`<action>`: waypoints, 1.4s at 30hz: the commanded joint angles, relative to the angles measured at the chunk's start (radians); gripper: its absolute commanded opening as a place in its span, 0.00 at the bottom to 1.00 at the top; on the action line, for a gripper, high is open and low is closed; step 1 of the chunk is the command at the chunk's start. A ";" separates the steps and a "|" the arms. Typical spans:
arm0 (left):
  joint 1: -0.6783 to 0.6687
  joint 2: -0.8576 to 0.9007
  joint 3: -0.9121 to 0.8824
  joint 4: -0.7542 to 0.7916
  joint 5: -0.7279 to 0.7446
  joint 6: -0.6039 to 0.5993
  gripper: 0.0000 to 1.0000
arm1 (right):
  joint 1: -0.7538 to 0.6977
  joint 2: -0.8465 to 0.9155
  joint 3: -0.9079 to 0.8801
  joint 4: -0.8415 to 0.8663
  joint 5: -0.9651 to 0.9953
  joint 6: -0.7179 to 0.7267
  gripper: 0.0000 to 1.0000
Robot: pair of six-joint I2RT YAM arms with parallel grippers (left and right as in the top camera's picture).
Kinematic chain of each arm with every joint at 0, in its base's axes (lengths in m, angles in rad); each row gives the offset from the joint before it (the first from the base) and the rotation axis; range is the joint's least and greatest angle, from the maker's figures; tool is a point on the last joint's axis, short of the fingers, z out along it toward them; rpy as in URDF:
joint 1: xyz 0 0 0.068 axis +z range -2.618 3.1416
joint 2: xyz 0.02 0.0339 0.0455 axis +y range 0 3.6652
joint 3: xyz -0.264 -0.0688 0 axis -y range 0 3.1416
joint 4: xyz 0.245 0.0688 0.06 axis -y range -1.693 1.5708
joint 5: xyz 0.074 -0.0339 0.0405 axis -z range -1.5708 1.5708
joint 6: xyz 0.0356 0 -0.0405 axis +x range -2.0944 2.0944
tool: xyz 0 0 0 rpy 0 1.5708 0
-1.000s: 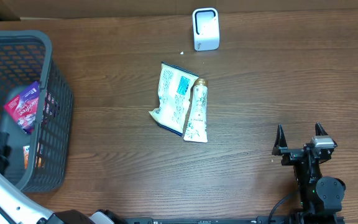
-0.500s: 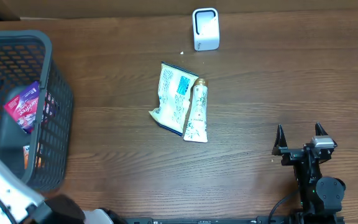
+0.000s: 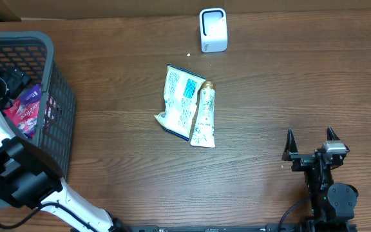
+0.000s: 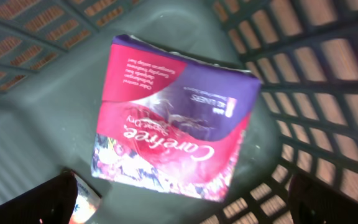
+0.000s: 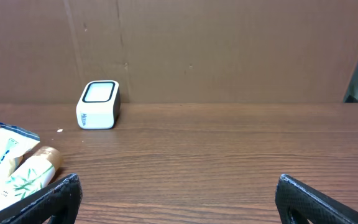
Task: Scan the item barcode
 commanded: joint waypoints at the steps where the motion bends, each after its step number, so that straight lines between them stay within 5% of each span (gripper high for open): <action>1: 0.004 0.071 0.017 -0.008 -0.043 -0.031 1.00 | 0.004 -0.010 -0.011 0.006 0.006 -0.004 1.00; 25: 0.001 0.401 0.016 -0.089 -0.092 0.027 0.98 | 0.004 -0.010 -0.011 0.006 0.006 -0.004 1.00; 27: 0.001 0.421 0.016 -0.100 -0.092 0.040 0.86 | 0.004 -0.010 -0.011 0.006 0.006 -0.004 1.00; 28: 0.001 0.424 0.016 -0.107 -0.092 0.048 0.70 | 0.004 -0.010 -0.011 0.006 0.006 -0.004 1.00; 30: 0.001 0.426 0.016 -0.117 -0.091 0.051 0.21 | 0.004 -0.010 -0.011 0.006 0.006 -0.004 1.00; 31: 0.001 0.426 0.018 -0.121 -0.087 0.051 0.08 | 0.004 -0.010 -0.011 0.006 0.006 -0.004 1.00; 42: 0.010 0.426 0.305 -0.335 -0.063 0.042 0.04 | 0.004 -0.010 -0.011 0.006 0.006 -0.004 1.00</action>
